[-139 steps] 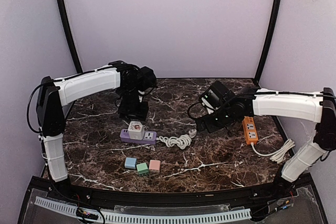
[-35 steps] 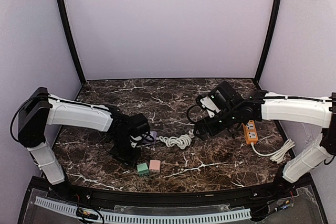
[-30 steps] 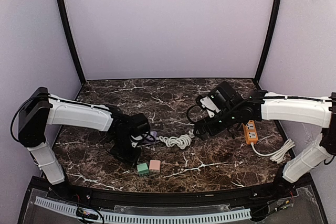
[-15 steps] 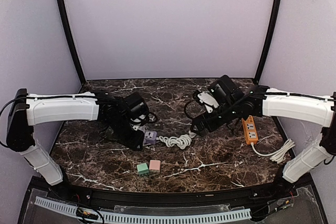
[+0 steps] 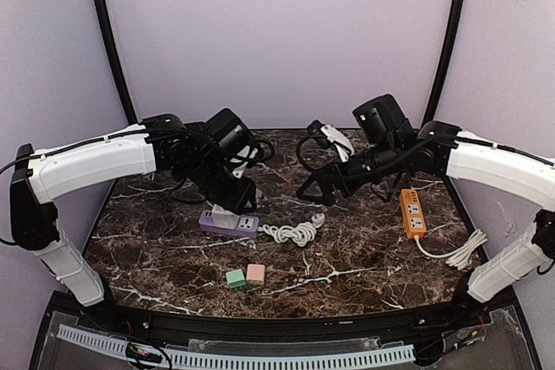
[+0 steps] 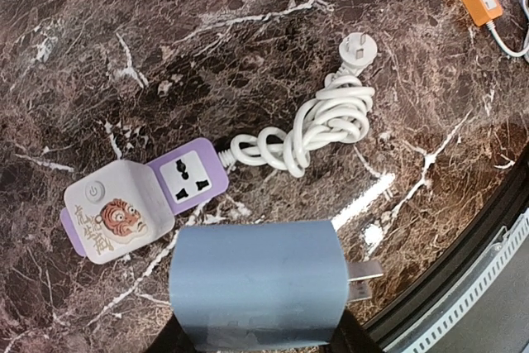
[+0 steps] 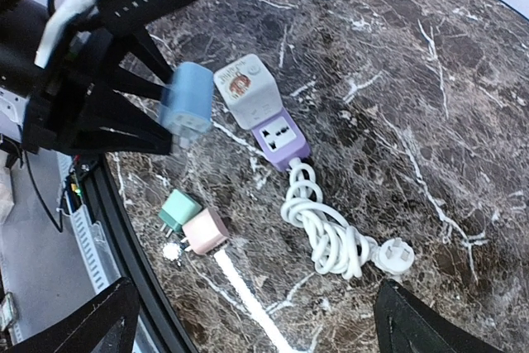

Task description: Insert the plug

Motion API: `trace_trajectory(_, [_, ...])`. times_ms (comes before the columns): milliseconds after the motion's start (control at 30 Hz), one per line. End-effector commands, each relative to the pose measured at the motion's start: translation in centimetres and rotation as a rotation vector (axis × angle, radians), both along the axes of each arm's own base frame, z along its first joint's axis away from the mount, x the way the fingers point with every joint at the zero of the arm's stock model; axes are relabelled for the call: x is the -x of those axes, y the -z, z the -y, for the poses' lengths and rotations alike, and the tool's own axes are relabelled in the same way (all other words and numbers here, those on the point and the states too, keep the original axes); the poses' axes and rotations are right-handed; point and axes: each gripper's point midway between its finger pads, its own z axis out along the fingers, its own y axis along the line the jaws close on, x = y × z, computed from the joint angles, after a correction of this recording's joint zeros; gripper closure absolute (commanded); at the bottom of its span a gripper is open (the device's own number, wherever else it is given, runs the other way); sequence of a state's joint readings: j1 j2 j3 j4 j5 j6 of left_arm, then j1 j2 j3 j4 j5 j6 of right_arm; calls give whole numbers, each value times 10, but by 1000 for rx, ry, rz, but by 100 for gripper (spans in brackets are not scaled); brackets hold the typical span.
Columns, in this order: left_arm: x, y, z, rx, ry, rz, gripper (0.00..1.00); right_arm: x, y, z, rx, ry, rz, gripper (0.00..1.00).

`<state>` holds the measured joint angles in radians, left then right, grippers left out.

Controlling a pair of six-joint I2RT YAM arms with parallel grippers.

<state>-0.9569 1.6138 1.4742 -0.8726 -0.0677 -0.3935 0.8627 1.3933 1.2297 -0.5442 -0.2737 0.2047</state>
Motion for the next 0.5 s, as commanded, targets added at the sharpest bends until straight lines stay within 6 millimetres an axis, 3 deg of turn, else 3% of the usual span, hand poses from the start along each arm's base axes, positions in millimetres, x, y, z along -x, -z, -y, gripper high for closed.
trace_trajectory(0, [0,-10,13,26,36,3,83,2,-34,-18,-141,-48,-28,1])
trace_trajectory(467, [1,-33,54,161,80,0,83,-29,-40,-26,-259,49,-178,7])
